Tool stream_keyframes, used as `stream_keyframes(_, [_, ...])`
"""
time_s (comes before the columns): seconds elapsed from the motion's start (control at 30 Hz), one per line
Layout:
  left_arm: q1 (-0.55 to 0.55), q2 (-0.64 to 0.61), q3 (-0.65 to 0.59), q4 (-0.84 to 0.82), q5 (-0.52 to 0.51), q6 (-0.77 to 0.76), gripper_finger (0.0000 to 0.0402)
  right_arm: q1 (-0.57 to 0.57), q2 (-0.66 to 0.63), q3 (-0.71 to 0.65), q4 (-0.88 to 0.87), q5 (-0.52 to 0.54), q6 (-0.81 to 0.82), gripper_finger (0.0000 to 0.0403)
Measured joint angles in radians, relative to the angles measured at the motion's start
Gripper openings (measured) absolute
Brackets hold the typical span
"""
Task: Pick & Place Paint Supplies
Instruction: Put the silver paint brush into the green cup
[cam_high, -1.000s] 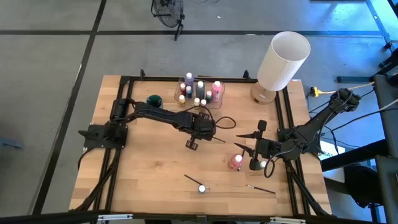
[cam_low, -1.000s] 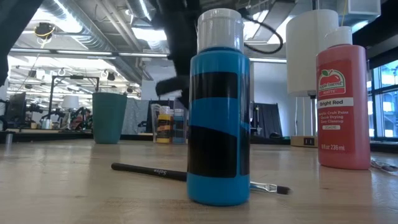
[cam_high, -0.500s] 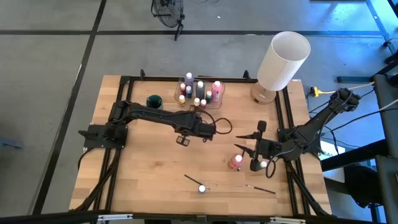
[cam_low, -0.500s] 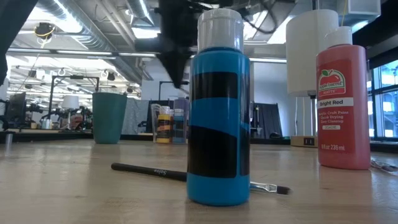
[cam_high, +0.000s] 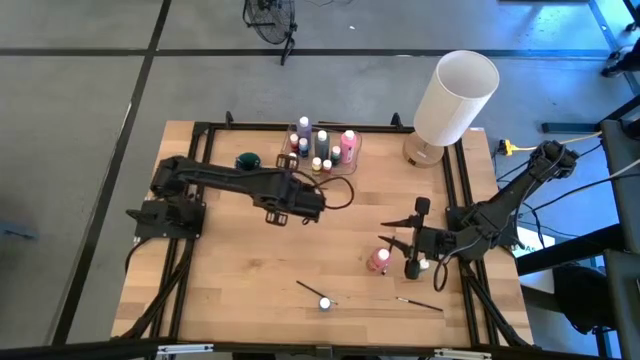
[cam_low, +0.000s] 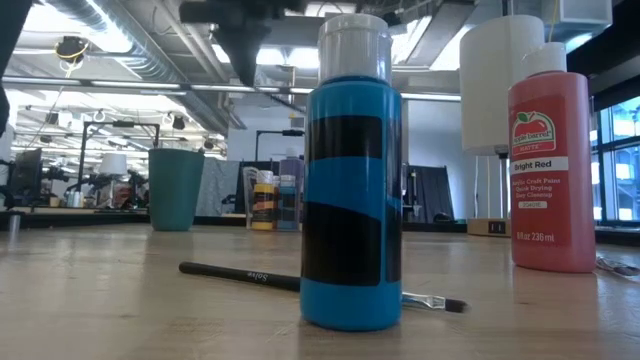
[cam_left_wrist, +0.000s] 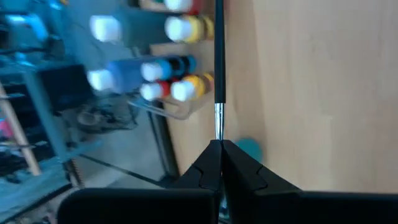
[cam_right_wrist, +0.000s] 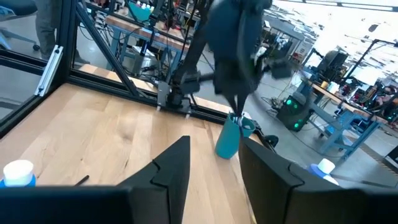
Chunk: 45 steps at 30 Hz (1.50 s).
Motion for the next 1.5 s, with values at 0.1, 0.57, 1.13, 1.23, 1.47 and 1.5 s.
stream_keyframes(0.1, [-0.019, -0.025, 0.0, 0.008, -0.071, -0.001, 0.0002, 0.0, 0.0, 0.0, 0.012, 0.0, -0.001, 0.014])
stream_keyframes(0.57, [0.05, -0.263, -0.049, 0.007, -0.153, -0.012, 0.0002, 0.0, 0.0, 0.0, 0.034, 0.0, -0.007, 0.014])
stream_keyframes(1.13, [0.108, -0.623, -0.463, 0.006, -0.063, -0.063, 0.0002, -0.042, 0.0, 0.0, 0.152, -0.001, -0.057, 0.014])
stream_keyframes(1.23, [0.134, -0.657, -0.478, 0.006, -0.046, -0.062, 0.0002, -0.054, 0.0, 0.0, 0.168, -0.001, -0.06, 0.014])
stream_keyframes(1.47, [0.184, -0.716, -0.48, 0.006, -0.004, -0.032, 0.0002, -0.061, 0.0, 0.0, 0.221, -0.001, -0.088, 0.014])
stream_keyframes(1.5, [0.191, -0.727, -0.48, 0.006, -0.005, -0.016, 0.0001, -0.061, 0.0, 0.0, 0.233, -0.001, -0.098, 0.014])
